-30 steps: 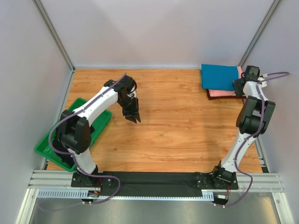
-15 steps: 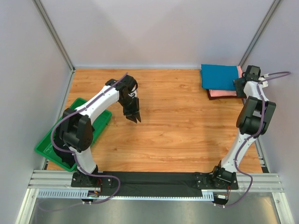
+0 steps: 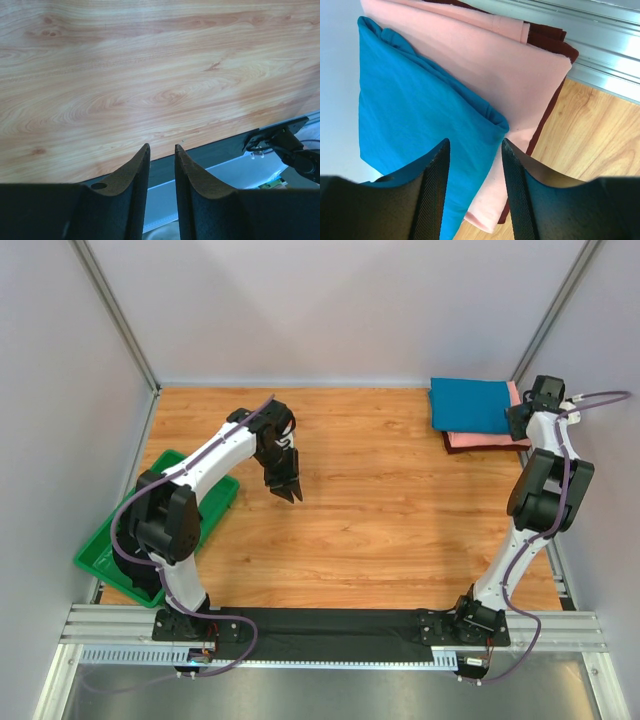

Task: Fold and stack the t-shirts
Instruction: Neatly place the folded tshirt to the corner

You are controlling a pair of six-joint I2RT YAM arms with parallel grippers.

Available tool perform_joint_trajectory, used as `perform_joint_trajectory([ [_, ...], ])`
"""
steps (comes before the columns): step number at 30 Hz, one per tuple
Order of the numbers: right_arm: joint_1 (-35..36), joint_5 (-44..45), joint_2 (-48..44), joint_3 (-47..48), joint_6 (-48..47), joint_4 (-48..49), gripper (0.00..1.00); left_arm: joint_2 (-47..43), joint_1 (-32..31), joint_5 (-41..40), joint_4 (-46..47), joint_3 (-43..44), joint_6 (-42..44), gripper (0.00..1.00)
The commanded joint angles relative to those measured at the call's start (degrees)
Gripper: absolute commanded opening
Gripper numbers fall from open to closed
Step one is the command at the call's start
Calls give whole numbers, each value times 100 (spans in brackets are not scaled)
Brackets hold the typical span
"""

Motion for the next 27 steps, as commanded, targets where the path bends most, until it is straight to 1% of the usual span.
perform_joint_trajectory([
  [1,-76,100,-50,161,226,39,48,21,-16,60,-23,155,72,33],
  [5,-76,179,-50,-103,261,127,50,-14,-16,24,-23,85,72,33],
  [9,-76,153,29,-147,261,224,52,-23,-16,16,-32,41,63,33],
  [16,-76,135,204,-94,314,382,51,-32,-16,-2,-6,24,28,33],
  [25,-76,196,354,-112,367,461,46,-76,-16,-63,-32,-38,20,33],
  [27,-76,240,354,-112,367,523,39,-102,-16,-90,-41,-56,28,32],
])
